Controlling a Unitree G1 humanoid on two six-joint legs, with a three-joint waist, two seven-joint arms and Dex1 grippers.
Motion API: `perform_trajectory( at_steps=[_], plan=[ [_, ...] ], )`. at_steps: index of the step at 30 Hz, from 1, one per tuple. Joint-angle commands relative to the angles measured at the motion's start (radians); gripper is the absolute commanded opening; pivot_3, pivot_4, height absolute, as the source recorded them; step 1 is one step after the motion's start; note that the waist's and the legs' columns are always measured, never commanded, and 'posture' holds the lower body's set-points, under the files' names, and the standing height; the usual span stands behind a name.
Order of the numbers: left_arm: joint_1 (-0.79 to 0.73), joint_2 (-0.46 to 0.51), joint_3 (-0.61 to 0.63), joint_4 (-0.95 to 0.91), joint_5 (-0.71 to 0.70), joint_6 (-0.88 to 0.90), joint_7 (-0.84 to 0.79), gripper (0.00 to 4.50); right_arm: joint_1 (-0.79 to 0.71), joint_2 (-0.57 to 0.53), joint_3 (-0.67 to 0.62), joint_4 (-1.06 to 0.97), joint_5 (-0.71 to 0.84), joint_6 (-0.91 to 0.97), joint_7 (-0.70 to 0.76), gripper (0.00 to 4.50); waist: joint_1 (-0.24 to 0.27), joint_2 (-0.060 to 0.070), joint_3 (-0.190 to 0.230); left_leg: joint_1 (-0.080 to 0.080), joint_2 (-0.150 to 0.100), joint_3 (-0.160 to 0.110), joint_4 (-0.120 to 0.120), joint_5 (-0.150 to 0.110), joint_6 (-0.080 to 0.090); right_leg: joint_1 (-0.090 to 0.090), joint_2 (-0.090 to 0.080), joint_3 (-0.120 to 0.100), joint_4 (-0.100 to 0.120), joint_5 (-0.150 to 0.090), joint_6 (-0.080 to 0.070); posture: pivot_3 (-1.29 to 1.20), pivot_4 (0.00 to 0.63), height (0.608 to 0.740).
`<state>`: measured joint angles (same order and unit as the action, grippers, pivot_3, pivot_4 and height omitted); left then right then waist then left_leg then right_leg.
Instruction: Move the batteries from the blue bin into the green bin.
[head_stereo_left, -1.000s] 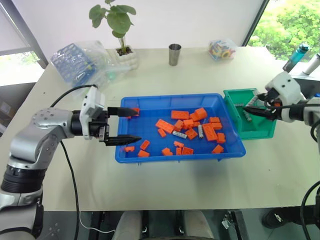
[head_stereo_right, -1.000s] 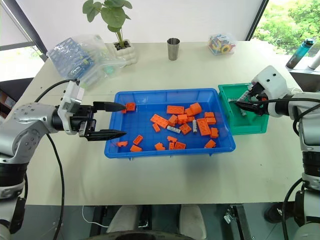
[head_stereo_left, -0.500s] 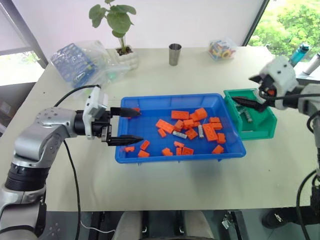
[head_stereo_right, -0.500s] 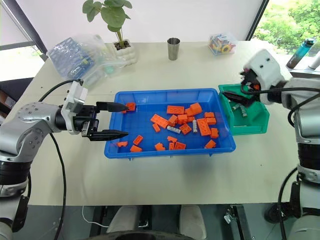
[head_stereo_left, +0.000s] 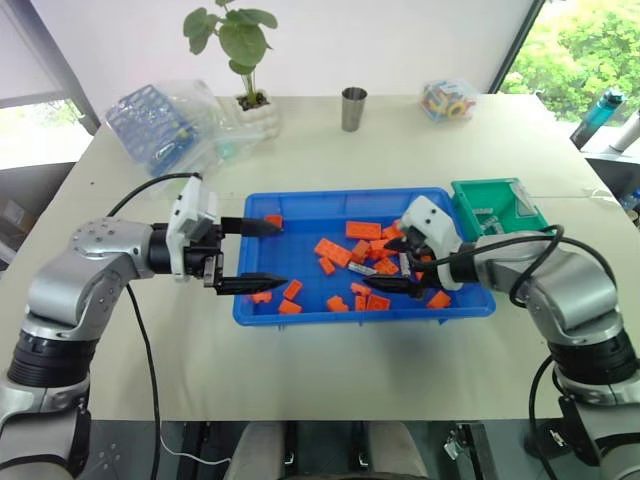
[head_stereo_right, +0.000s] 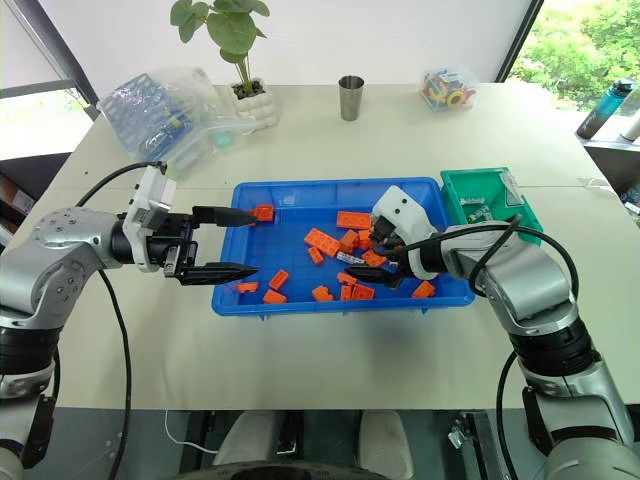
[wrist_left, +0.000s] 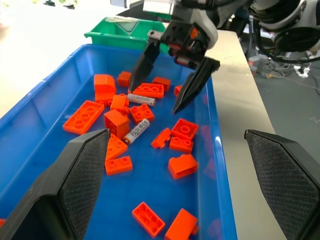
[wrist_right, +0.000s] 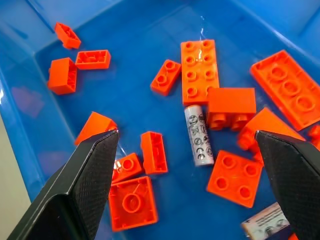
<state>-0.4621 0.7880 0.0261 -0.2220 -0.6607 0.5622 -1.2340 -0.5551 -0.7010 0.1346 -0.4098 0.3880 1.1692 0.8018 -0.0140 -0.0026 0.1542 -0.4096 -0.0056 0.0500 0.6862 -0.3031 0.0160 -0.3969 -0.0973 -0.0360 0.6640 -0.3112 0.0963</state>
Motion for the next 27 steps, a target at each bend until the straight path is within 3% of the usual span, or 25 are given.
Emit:
perform_trajectory(
  at_steps=[1, 7, 25, 27],
  plan=[
    [-0.014, 0.014, 0.031, -0.029, -0.009, -0.004, 0.005, 4.50, 0.002, 0.020, 0.006, -0.005, 0.016, -0.002, -0.025, 4.48, 0.000, 0.000, 0.000, 0.000, 0.000, 0.000, 0.000, 0.000, 0.000, 0.000, 0.000, 0.000, 0.000, 0.000, 0.000, 0.00, 0.150, 0.716],
    [-0.021, 0.015, 0.026, -0.029, -0.005, -0.006, 0.006, 4.50, -0.010, 0.076, 0.028, 0.082, 0.008, -0.026, -0.063, 4.48, 0.002, 0.000, 0.000, 0.000, 0.000, 0.000, 0.000, 0.000, 0.000, 0.000, 0.000, 0.000, 0.000, 0.000, 0.000, 0.00, 0.150, 0.716],
    [-0.024, 0.015, 0.029, -0.022, 0.004, -0.020, 0.012, 4.50, -0.044, 0.107, 0.126, 0.268, -0.068, -0.152, -0.070, 4.48, 0.001, 0.000, 0.000, 0.000, 0.000, 0.000, 0.000, 0.000, 0.000, 0.000, 0.000, 0.000, 0.001, 0.000, 0.000, 0.00, 0.150, 0.716],
    [-0.025, 0.014, 0.029, -0.021, 0.005, -0.023, 0.013, 4.50, -0.046, 0.109, 0.135, 0.270, -0.076, -0.153, -0.073, 3.98, 0.001, 0.000, 0.000, 0.000, 0.000, 0.000, 0.000, 0.000, 0.000, 0.000, 0.000, 0.000, 0.001, 0.000, 0.000, 0.00, 0.150, 0.716]
  ],
)
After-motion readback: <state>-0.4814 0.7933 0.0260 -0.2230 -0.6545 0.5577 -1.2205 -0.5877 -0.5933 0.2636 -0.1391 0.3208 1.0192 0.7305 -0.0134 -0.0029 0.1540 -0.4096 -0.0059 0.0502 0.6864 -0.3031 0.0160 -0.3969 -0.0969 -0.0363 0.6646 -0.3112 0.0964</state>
